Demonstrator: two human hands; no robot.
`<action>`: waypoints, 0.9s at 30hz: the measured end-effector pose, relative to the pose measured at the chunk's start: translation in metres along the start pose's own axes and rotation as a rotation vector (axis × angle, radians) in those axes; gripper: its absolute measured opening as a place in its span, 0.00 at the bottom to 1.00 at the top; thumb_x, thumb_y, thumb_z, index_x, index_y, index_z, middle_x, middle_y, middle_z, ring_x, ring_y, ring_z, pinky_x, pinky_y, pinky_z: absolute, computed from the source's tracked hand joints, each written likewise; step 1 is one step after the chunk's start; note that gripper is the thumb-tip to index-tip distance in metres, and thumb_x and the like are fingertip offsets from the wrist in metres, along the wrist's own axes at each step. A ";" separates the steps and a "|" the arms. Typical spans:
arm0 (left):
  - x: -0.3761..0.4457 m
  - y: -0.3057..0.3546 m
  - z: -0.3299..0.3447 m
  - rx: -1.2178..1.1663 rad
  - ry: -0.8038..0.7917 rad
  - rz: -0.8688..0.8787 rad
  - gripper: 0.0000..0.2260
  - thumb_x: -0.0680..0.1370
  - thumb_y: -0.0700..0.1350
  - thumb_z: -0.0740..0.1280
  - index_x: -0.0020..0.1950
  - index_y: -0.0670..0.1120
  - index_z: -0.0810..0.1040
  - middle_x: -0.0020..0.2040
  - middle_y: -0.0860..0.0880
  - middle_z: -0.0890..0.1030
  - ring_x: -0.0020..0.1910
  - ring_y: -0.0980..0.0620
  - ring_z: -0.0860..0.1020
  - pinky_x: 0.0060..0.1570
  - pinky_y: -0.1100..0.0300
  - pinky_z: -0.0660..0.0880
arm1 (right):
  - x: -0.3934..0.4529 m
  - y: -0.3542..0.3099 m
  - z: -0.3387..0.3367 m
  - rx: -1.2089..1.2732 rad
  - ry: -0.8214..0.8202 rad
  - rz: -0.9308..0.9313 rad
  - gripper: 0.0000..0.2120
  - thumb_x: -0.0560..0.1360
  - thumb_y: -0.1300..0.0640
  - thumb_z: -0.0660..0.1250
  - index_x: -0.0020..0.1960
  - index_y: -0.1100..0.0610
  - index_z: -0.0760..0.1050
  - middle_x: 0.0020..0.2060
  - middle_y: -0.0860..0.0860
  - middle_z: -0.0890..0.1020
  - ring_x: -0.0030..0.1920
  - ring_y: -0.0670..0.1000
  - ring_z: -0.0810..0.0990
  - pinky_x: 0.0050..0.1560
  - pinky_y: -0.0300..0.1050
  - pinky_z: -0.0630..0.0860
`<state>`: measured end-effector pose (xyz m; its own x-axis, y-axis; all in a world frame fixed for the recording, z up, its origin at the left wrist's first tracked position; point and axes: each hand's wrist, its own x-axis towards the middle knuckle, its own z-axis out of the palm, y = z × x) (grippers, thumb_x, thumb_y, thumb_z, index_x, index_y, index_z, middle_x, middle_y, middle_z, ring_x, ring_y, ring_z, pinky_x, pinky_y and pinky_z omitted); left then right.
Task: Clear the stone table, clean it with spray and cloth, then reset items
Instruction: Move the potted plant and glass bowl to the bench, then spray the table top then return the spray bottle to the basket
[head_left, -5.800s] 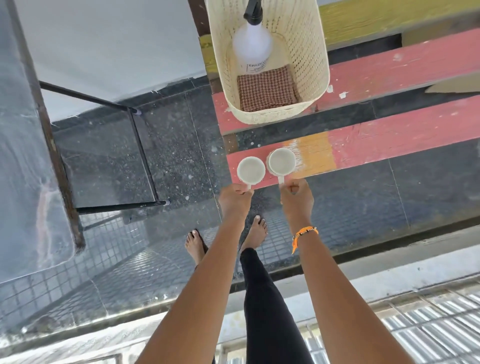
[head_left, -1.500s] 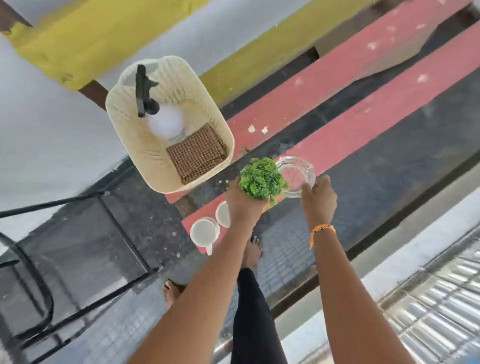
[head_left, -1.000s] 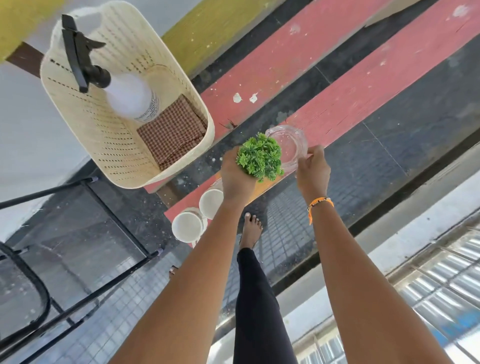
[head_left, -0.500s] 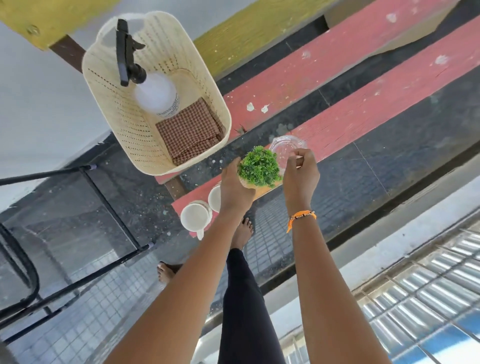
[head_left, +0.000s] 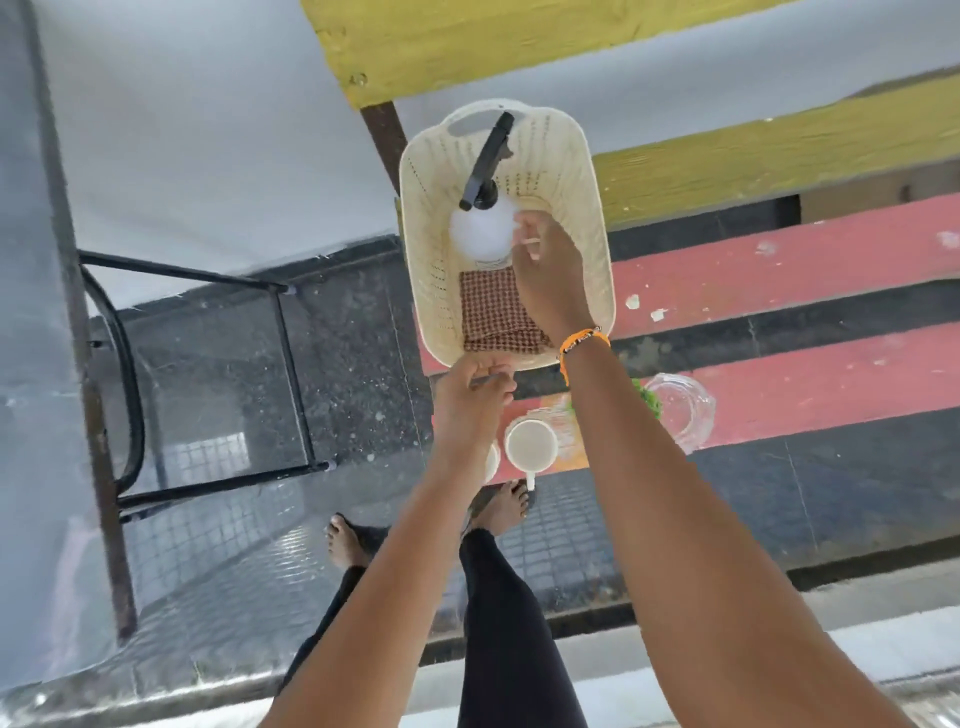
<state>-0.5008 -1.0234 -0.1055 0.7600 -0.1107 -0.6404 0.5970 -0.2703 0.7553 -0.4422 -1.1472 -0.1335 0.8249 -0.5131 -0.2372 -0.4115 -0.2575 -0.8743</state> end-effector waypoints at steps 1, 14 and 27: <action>0.005 0.004 -0.007 0.007 0.028 0.005 0.10 0.76 0.34 0.62 0.43 0.49 0.78 0.43 0.50 0.79 0.44 0.52 0.78 0.40 0.67 0.77 | 0.011 -0.001 0.006 -0.021 -0.025 0.004 0.18 0.78 0.62 0.58 0.67 0.60 0.68 0.63 0.56 0.74 0.62 0.52 0.74 0.62 0.41 0.69; 0.017 0.021 -0.052 0.061 0.079 0.034 0.11 0.76 0.38 0.62 0.44 0.53 0.78 0.44 0.56 0.80 0.48 0.56 0.78 0.54 0.60 0.74 | 0.063 -0.008 0.043 -0.050 0.010 -0.014 0.11 0.77 0.64 0.61 0.58 0.64 0.72 0.54 0.56 0.79 0.55 0.53 0.76 0.46 0.36 0.66; -0.041 0.040 -0.168 0.010 0.156 0.285 0.10 0.76 0.42 0.64 0.42 0.56 0.79 0.39 0.65 0.80 0.40 0.66 0.77 0.38 0.76 0.71 | -0.077 -0.160 0.046 0.284 0.007 -0.364 0.07 0.80 0.58 0.56 0.51 0.62 0.67 0.32 0.52 0.71 0.30 0.43 0.69 0.35 0.31 0.66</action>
<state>-0.4653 -0.8692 -0.0259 0.9269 -0.0358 -0.3735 0.3524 -0.2586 0.8994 -0.4217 -1.0293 0.0051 0.8930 -0.4368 0.1086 0.0277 -0.1876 -0.9819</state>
